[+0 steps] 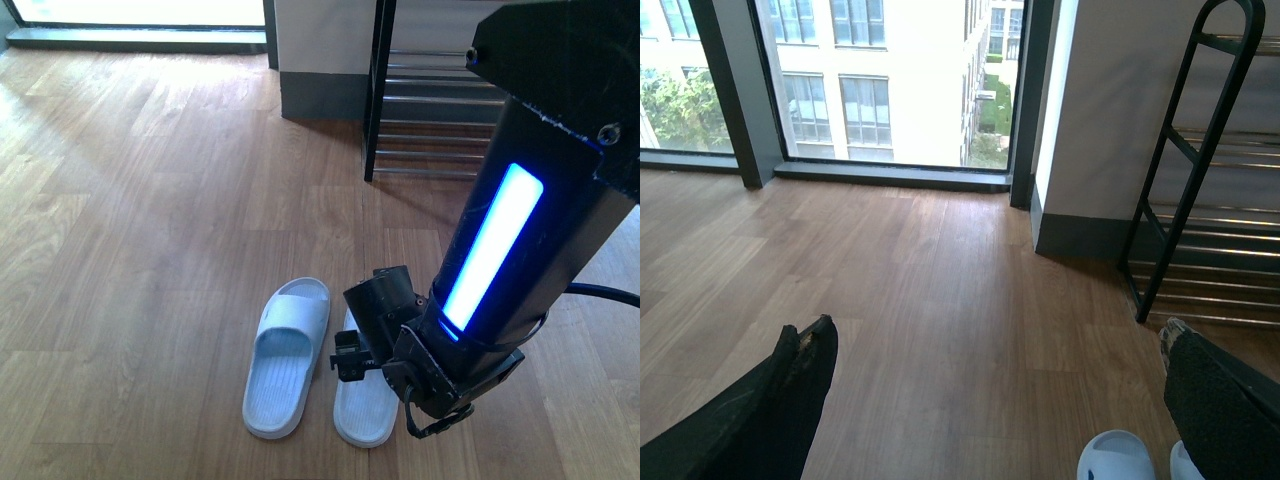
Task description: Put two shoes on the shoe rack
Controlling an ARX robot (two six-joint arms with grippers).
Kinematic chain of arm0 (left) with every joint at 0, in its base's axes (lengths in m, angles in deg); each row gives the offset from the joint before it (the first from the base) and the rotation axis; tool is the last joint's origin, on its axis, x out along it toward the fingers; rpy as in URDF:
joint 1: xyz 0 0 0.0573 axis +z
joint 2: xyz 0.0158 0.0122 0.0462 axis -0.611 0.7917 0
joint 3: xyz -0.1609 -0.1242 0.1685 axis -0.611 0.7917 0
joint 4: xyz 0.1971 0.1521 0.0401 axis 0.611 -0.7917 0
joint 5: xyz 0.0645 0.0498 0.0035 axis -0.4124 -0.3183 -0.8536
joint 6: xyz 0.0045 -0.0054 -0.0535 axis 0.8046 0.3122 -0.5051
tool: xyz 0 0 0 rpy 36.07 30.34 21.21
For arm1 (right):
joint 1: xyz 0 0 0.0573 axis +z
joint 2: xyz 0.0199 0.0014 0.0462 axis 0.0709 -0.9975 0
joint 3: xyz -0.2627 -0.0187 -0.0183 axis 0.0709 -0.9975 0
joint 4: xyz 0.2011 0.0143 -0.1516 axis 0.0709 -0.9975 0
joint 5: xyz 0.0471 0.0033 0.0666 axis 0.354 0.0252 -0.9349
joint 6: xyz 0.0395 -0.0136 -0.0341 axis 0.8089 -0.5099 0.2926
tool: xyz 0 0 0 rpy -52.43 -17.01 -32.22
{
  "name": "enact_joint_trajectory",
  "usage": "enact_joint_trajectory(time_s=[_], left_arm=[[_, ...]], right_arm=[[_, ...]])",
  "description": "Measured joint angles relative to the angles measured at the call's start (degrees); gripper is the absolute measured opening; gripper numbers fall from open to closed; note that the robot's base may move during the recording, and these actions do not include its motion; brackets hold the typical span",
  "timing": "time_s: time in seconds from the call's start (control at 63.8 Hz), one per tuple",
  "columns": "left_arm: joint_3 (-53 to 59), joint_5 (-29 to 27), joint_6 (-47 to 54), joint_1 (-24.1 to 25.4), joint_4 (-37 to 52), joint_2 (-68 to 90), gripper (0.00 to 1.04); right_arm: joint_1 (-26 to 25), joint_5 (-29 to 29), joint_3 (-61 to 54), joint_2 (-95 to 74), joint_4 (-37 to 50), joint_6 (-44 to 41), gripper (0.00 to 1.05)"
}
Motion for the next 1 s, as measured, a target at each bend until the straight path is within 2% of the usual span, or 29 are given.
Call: enact_joint_trajectory(time_s=[0.125, 0.173, 0.22, 0.298, 0.392, 0.502, 0.565, 0.69, 1.004], left_arm=[[0.0, 0.0, 0.0, 0.0, 0.0, 0.0, 0.95], [0.0, 0.0, 0.0, 0.0, 0.0, 0.0, 0.95], [0.0, 0.0, 0.0, 0.0, 0.0, 0.0, 0.95], [0.0, 0.0, 0.0, 0.0, 0.0, 0.0, 0.95], [0.0, 0.0, 0.0, 0.0, 0.0, 0.0, 0.95], [0.0, 0.0, 0.0, 0.0, 0.0, 0.0, 0.95], [0.0, 0.0, 0.0, 0.0, 0.0, 0.0, 0.95], [0.0, 0.0, 0.0, 0.0, 0.0, 0.0, 0.95], [0.0, 0.0, 0.0, 0.0, 0.0, 0.0, 0.95]], right_arm=[[-1.0, -1.0, 2.9, -2.3, -0.1, -0.1, 0.95], [-1.3, -1.8, 3.6, -2.9, -0.1, -0.1, 0.90], [-1.4, -2.5, 4.3, -3.4, 0.0, 0.0, 0.84], [-1.4, -4.7, 5.9, -4.3, -0.1, 0.1, 0.66], [-1.2, -5.4, 6.8, -4.7, -0.2, 0.2, 0.52], [-1.1, -5.5, 7.1, -4.9, -0.3, 0.5, 0.35], [-1.1, -5.4, 7.1, -4.9, -0.2, 0.8, 0.20], [-1.2, -4.1, 5.9, -4.2, 0.4, 1.2, 0.01], [-2.9, -5.5, -6.5, 9.7, 7.4, 2.6, 0.02]])
